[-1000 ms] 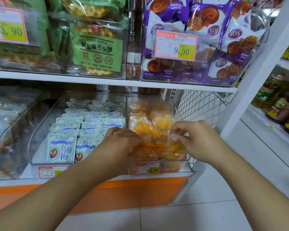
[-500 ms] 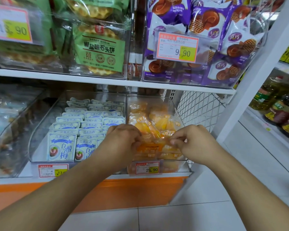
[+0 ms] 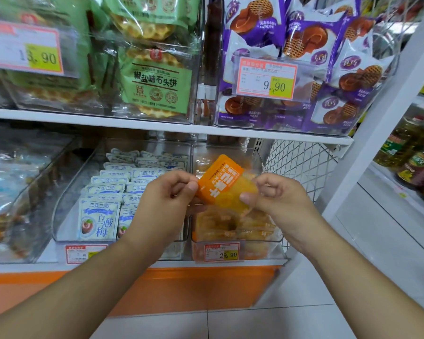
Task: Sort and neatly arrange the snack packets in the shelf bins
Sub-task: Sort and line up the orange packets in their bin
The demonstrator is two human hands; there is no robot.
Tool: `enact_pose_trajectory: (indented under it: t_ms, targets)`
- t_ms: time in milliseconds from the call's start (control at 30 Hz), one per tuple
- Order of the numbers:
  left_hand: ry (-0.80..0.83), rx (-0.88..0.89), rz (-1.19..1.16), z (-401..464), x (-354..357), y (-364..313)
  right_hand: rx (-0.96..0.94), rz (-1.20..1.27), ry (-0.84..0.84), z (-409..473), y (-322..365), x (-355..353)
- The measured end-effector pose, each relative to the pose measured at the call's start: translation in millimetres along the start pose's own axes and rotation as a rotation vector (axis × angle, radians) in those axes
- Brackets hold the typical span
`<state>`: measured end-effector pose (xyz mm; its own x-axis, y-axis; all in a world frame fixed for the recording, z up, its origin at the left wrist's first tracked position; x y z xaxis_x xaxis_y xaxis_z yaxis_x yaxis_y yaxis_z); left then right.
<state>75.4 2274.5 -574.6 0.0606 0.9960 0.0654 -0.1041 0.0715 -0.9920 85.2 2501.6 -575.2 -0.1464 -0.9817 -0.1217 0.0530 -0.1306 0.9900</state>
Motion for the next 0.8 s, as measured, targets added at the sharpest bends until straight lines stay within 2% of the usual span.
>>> enact_pose_trajectory:
  t_ms: [67, 133, 233, 333, 400, 467, 567, 800]
  targets:
    - [0.044, 0.052, 0.160, 2.2, -2.6, 1.4, -0.048, 0.080, -0.125, -3.4, 8.5, -2.5]
    - [0.017, 0.120, 0.399, 5.6, -7.6, 3.4, -0.123, 0.044, -0.195, -5.4, 15.4, -5.0]
    - [-0.032, 0.105, 0.553, 8.2, -15.1, 5.4, -0.220, -0.368, -0.147, -2.7, 14.0, -7.5]
    - [0.008, 0.169, 0.732, 8.2, -19.3, 6.0, -0.385, -0.896, 0.030, -0.8, 3.2, 5.0]
    - [0.074, 0.238, 0.799, 7.4, -19.8, 5.4, -0.403, -1.044, 0.168, -2.8, -2.1, 22.1]
    - [0.120, 0.283, 0.835, 8.6, -20.8, 7.8, -0.349, -1.023, 0.228, -3.5, -5.5, 33.2]
    - [0.150, 0.322, 0.857, 11.9, -23.5, 12.3, -0.357, -0.954, 0.208, -2.9, -8.0, 32.0]
    - [0.230, 0.362, 0.972, 24.0, -26.4, 30.5, -0.377, -1.094, 0.226, -0.6, -19.4, 30.4]
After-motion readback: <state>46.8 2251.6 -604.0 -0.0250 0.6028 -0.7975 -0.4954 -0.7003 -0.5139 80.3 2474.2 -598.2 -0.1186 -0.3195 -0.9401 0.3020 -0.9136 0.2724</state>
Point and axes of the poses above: each hand's wrist, its own z-axis towards the middle knuckle, its own x-axis out of the palm, y = z × x, the point moved 1 cm from there along z, towards the middle knuckle, and after that the axes turned 2 degrees about -y, right-handed, at the moved point
